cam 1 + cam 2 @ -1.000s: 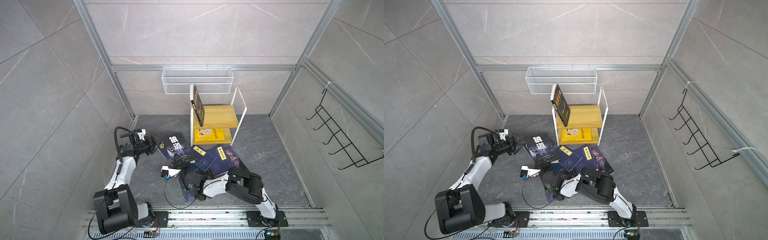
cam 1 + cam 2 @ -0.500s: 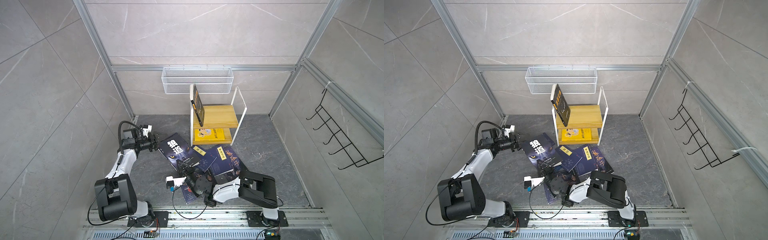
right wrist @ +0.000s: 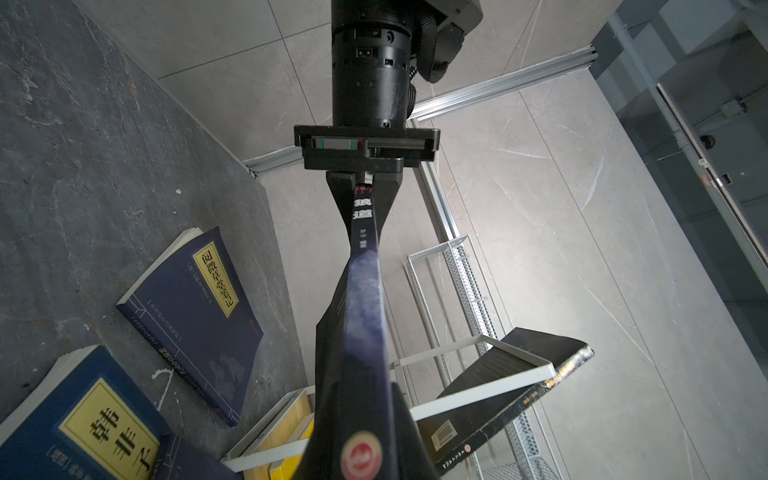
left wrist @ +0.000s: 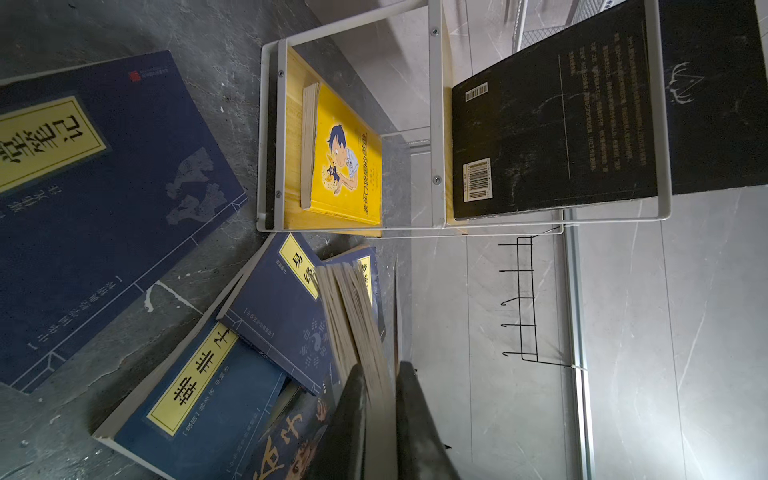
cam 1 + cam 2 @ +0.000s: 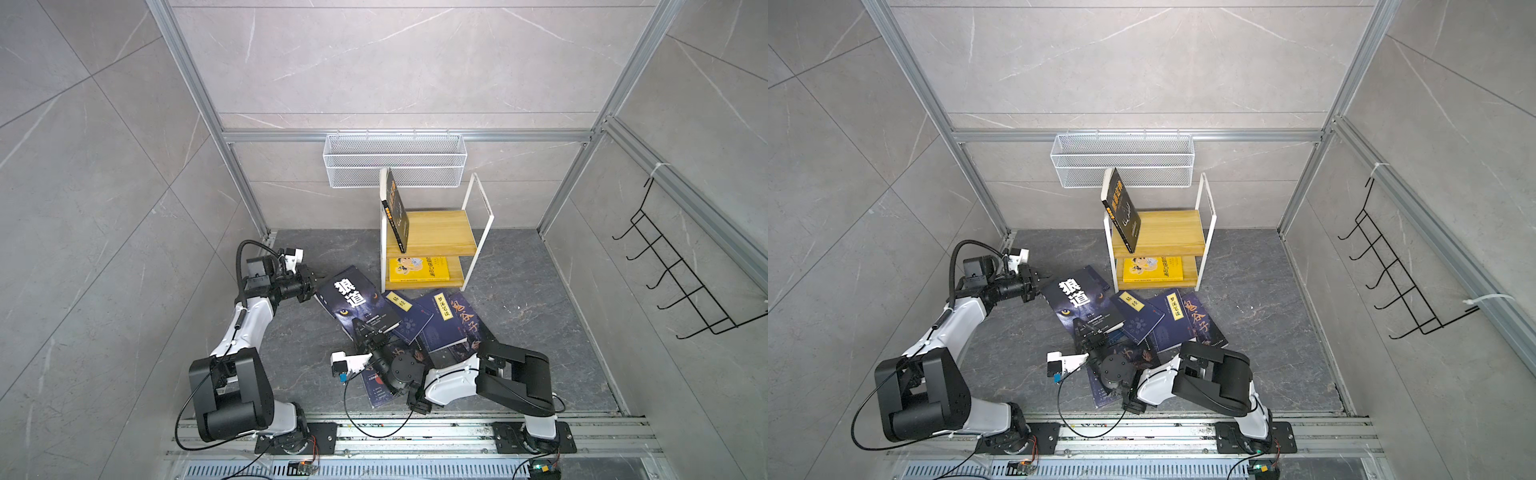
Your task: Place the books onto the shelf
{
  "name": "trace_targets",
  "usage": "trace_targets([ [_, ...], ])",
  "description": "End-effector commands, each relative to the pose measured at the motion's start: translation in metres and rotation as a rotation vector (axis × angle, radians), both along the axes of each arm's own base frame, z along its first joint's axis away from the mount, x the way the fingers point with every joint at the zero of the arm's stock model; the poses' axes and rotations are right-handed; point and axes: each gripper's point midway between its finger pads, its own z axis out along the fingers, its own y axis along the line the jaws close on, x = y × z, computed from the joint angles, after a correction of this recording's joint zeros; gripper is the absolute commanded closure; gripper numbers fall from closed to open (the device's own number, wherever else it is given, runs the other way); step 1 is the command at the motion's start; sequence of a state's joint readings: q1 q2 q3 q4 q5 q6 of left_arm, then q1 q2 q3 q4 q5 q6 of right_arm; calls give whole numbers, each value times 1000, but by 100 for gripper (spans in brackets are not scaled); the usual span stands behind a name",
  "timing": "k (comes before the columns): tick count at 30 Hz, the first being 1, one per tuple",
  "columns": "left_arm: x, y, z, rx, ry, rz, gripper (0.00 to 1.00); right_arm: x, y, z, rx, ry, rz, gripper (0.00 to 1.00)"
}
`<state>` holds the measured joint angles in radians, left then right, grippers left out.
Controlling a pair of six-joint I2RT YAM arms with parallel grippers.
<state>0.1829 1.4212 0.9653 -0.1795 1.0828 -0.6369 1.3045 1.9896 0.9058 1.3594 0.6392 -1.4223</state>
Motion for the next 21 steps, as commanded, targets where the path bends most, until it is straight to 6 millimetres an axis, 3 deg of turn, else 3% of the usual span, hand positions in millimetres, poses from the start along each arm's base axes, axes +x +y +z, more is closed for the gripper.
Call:
trace_targets([
  [1,-30,-25,24,-62,-26,-128,57,8,4,32,101,-46,15,100],
  [3,-34,-25,25,-43,-39,-129,45,13,2,32,100,-48,-5,100],
  [7,-38,-25,28,-36,-42,-127,40,14,0,34,108,-46,-6,100],
  [11,-32,-25,24,-49,-15,-124,59,15,5,29,94,-51,-4,100],
  [16,-28,-24,26,-48,-24,-117,99,13,9,29,94,-50,19,100],
  [19,-26,-20,29,-23,-57,-80,100,15,12,29,98,-49,4,100],
  [20,-25,-17,31,-7,-69,-59,100,16,13,30,105,-47,-3,96],
  [21,-24,-14,33,13,-87,-39,100,15,14,30,110,-42,-2,85],
])
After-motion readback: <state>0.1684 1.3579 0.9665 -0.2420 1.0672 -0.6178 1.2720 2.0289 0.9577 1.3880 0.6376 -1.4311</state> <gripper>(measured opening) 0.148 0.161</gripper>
